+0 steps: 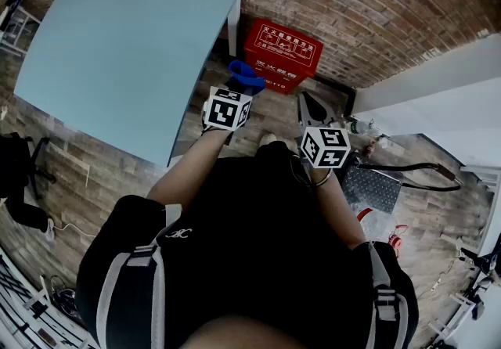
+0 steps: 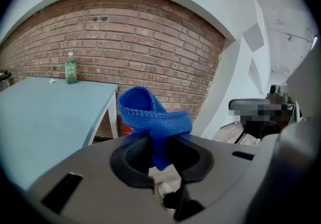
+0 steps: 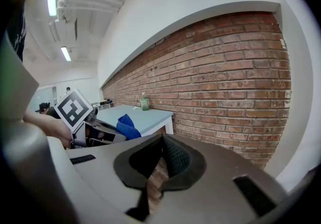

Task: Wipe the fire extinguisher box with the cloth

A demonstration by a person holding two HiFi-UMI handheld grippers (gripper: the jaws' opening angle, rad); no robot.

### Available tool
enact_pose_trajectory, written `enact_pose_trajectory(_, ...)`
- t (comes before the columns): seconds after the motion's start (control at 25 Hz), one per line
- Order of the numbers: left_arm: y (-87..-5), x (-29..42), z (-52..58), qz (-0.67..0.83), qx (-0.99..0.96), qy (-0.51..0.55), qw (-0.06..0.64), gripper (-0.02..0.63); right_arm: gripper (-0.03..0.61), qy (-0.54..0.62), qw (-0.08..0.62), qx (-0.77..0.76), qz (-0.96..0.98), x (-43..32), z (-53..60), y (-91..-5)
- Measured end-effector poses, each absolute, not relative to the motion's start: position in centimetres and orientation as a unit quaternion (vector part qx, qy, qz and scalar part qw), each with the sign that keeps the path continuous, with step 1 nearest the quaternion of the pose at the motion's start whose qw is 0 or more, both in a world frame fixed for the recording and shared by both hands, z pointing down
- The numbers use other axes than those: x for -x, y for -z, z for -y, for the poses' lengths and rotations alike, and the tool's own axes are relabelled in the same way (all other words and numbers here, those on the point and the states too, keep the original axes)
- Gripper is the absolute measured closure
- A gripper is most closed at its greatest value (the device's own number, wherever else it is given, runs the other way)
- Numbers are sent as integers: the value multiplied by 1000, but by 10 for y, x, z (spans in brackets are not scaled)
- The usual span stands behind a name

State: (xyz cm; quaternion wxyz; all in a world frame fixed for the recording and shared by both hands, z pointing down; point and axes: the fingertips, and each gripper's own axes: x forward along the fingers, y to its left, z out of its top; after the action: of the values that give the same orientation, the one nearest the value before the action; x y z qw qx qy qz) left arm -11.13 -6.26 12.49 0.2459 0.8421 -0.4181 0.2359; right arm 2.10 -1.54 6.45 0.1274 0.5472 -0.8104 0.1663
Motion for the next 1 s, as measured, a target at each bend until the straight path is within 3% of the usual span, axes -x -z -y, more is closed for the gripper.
enact_pose_trajectory(0.4,-206,84,126,444,-824,-242,255,535,563,-159,121,-518,832,-46,109,-117)
enact_pose_trajectory(0.76,-373,78,227,497,-806,-189,258,536,563,-165,84,-490,852,-58,193,-303)
enact_pose_trajectory(1.0,-460,81,275,514,-812,-180,209,535,563,-187,18,-461,867,-52,227,-412)
